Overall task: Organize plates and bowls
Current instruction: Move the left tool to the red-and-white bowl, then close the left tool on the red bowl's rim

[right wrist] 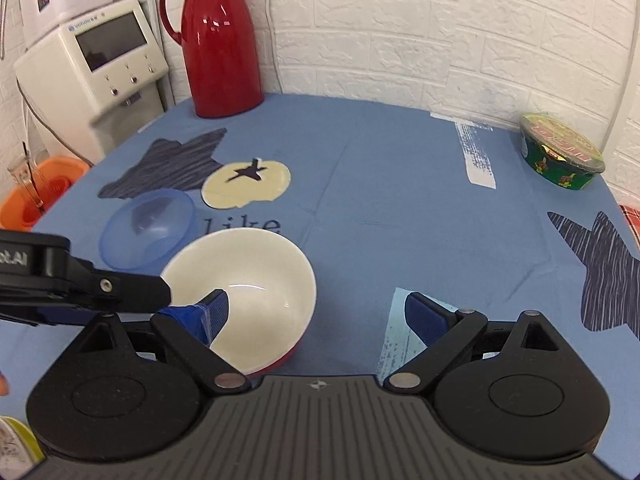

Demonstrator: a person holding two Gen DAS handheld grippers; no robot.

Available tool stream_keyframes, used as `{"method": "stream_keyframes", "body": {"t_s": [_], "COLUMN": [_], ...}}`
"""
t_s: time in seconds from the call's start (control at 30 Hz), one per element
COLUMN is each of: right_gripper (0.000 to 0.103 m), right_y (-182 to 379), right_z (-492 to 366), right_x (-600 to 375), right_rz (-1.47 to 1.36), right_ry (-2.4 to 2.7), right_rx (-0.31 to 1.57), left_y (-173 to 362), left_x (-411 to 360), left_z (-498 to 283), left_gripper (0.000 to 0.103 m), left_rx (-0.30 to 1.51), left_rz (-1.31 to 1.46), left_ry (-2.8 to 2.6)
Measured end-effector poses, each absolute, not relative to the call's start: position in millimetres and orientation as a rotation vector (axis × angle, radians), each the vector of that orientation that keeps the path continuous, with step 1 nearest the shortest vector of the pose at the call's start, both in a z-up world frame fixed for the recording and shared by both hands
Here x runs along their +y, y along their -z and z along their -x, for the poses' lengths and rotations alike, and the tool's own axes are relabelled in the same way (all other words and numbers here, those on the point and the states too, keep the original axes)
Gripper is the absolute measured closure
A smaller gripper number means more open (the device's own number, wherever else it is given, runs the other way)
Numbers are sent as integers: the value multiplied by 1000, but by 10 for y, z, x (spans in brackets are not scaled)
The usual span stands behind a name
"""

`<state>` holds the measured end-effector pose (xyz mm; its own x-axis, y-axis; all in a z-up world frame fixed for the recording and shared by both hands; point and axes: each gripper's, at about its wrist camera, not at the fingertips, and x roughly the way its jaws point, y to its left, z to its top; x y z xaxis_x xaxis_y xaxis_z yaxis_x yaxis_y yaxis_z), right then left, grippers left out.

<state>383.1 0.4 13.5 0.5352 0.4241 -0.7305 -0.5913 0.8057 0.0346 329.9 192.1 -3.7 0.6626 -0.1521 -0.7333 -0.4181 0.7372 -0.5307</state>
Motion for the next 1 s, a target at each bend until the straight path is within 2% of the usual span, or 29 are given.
{"method": "stream_keyframes", "body": {"t_s": [0.37,0.57,0.77,0.93,1.0], "right_gripper": [21,20,19,23,24], "right_y": [214,255,290,227,219], "right_z": [-4051,-4051,-4119,-3981,-3916], "right_x": [264,273,191,336,353], "right_rz": [363,389,298,393,437], "right_ry": [-607,-646,-649,-677,-699], "right_rx": [830,808,868,821,776], "left_y": [319,342,357,341,333], "left_x": [1934,1843,1822,1810,1810], "left_z": [-3535,-3596,-3601,-3645,-3645], "left_gripper": [20,20,21,30,39], "left_rx": [985,961,943,939,940], "left_rz": [749,741,779,757,740], "left_ry": [-343,-355,-359,-364,-361]}}
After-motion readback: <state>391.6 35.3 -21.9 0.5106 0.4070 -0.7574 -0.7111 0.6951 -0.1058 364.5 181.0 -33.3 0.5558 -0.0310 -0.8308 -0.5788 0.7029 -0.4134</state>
